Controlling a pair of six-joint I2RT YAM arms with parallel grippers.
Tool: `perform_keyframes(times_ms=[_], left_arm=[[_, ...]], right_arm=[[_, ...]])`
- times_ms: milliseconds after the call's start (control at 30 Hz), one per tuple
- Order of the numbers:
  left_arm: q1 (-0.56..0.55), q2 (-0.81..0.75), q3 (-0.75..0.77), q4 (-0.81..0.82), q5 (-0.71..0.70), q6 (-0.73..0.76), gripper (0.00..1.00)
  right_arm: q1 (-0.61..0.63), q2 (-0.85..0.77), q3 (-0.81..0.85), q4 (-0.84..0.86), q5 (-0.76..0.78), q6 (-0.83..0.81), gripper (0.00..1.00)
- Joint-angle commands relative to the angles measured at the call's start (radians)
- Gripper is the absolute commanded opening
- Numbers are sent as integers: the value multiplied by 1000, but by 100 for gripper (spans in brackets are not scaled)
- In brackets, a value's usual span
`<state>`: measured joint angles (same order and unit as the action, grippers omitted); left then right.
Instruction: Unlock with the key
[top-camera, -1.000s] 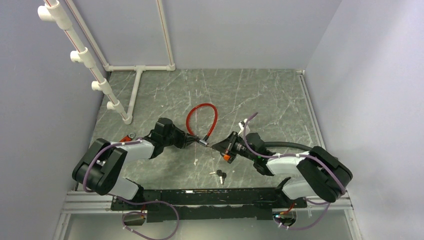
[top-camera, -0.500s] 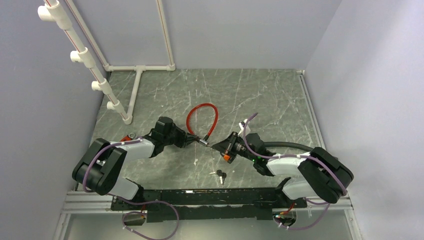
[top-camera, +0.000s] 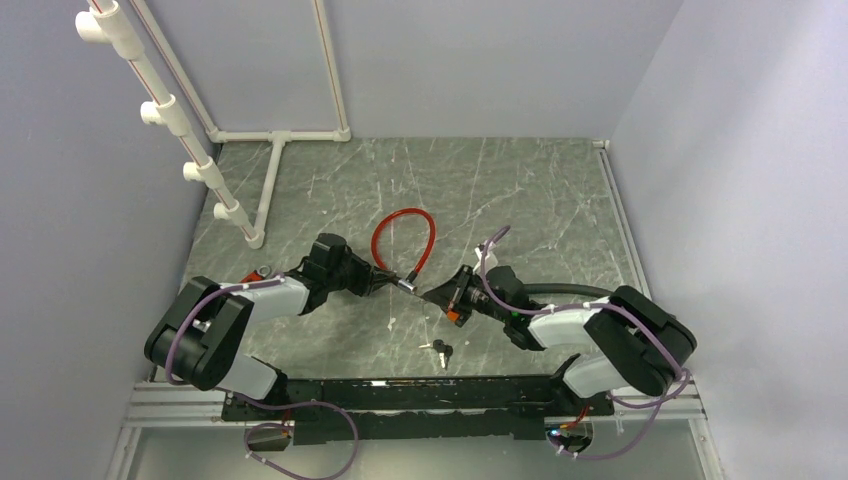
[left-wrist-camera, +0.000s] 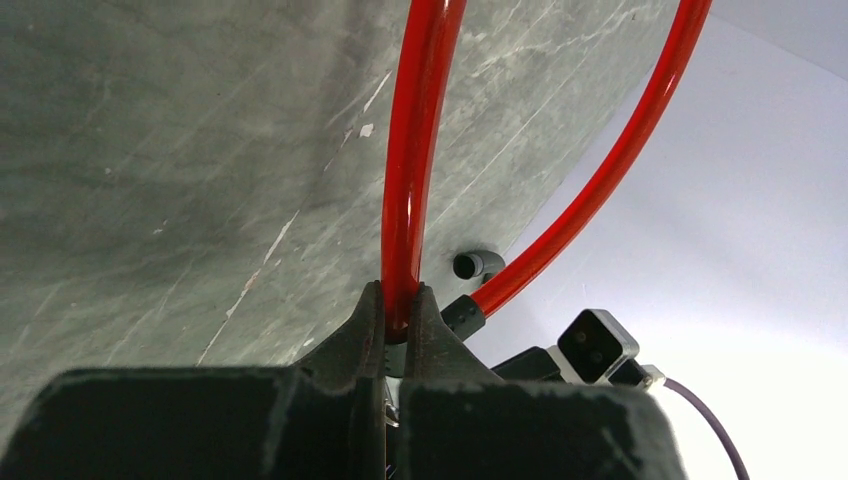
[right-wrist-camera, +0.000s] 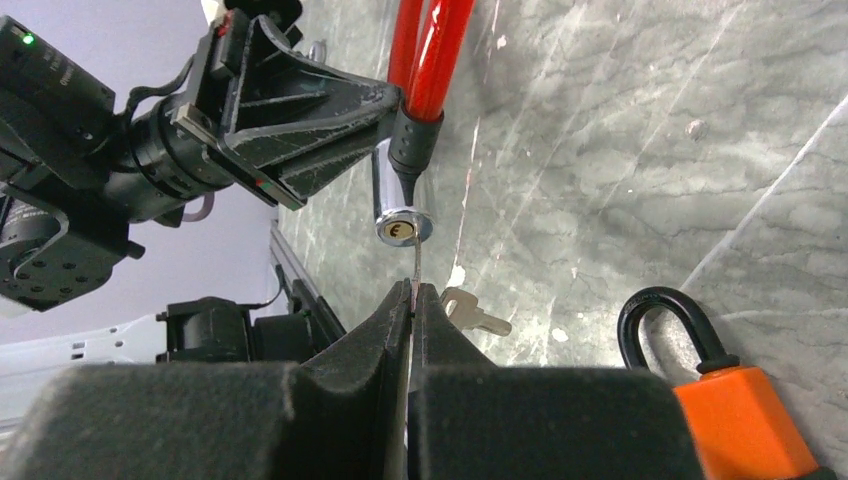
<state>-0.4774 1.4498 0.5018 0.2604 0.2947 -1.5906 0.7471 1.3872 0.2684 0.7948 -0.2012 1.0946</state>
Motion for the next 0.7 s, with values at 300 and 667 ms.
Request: perform_keyframes(times_ms=[300, 667], left_arm=[[-6, -35, 28, 58, 1, 10, 0], [-6, -32, 27, 70, 7, 5, 0]], right_arm=[[9, -49, 26, 38, 16, -16, 0], [14, -19, 26, 65, 20, -14, 0]])
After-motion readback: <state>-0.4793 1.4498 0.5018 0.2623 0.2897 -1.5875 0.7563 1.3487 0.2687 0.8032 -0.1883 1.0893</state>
